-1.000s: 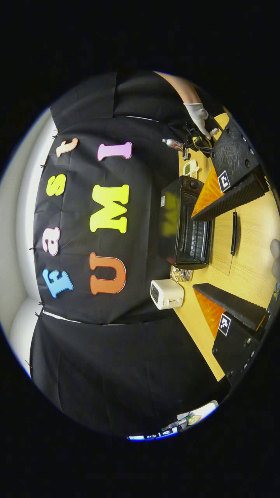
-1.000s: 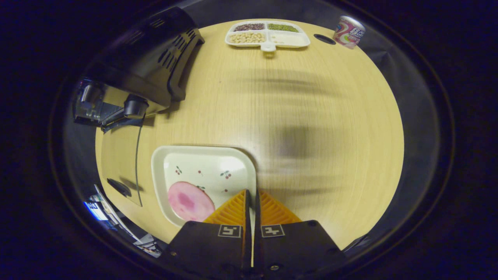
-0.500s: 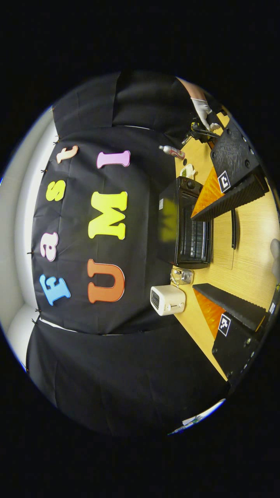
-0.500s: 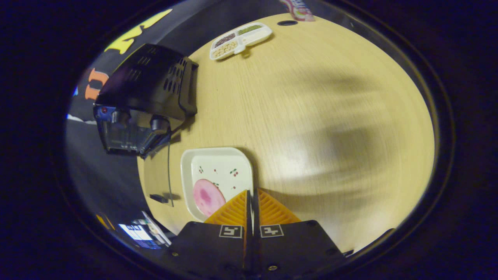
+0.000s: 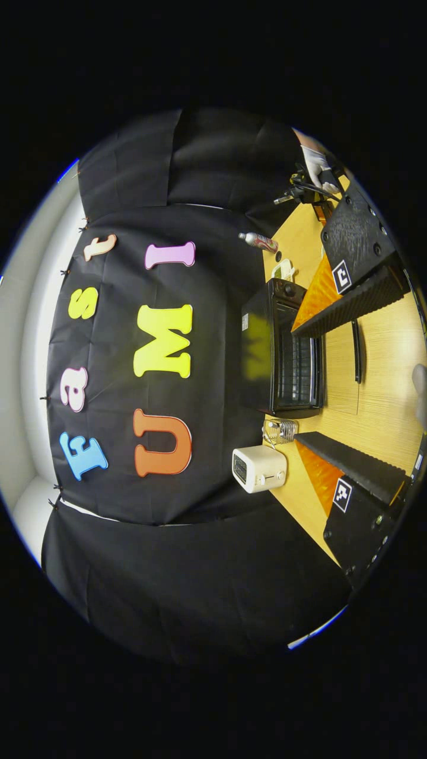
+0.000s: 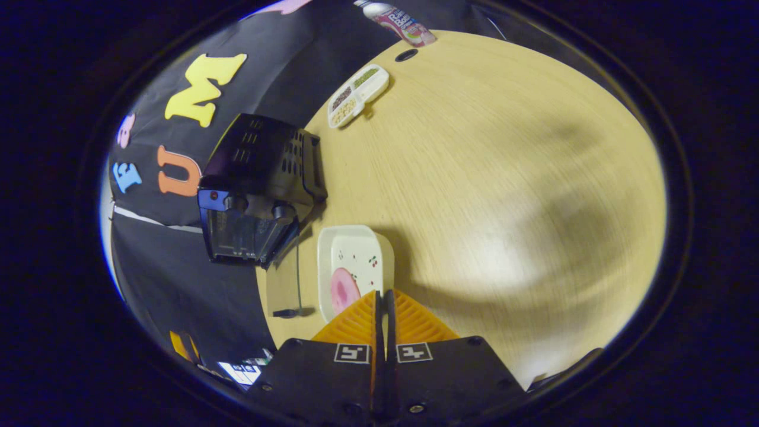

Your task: Open the electric oven with the left hand, put the food in, and close the electric oven.

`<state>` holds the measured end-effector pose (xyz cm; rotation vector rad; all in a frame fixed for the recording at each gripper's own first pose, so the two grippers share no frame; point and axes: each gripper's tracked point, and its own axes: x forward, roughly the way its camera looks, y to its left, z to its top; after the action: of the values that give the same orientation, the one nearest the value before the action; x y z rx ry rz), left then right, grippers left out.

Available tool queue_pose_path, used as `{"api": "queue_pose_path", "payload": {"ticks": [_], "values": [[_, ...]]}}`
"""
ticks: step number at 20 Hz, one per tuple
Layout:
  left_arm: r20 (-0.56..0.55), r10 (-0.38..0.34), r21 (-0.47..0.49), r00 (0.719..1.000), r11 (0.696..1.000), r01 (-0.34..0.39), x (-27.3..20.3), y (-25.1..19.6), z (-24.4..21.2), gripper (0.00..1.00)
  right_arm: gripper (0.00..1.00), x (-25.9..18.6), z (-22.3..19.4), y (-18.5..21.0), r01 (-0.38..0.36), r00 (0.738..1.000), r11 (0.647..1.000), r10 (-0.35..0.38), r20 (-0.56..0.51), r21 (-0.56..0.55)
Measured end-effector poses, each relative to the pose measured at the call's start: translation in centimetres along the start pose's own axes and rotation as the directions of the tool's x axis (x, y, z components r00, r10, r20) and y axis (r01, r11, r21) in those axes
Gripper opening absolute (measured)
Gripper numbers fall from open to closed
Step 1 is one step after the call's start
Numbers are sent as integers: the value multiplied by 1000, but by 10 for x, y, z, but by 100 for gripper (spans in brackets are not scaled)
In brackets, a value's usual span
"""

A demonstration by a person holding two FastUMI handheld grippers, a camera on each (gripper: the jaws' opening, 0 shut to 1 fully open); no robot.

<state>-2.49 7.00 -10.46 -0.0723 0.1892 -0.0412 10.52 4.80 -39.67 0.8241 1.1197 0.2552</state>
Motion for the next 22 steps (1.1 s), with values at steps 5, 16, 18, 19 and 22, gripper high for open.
{"api": "queue_pose_path", "payload": {"ticks": [5, 16, 18, 19, 22], "values": [[0, -23, 0, 1000, 1000, 23, 3, -6, 3, 96, 4, -18, 1, 14, -70, 996, 996, 66, 60, 60], [-14, -66, 19, 998, 998, 67, 13, -12, 12, 96, 3, -22, -32, 104, -201, 967, 971, 176, 183, 130], [-22, -70, 25, 997, 997, 71, 15, -9, 16, 97, 0, -9, -43, 124, -211, 962, 967, 181, 204, 139], [-18, -67, 34, 998, 997, 67, 16, -6, 18, 97, 4, -1, -47, 133, -213, 959, 965, 177, 221, 151], [-17, -63, 68, 998, 996, 64, 17, 0, 25, 96, 4, 28, -57, 161, -245, 946, 949, 189, 262, 199]]}}
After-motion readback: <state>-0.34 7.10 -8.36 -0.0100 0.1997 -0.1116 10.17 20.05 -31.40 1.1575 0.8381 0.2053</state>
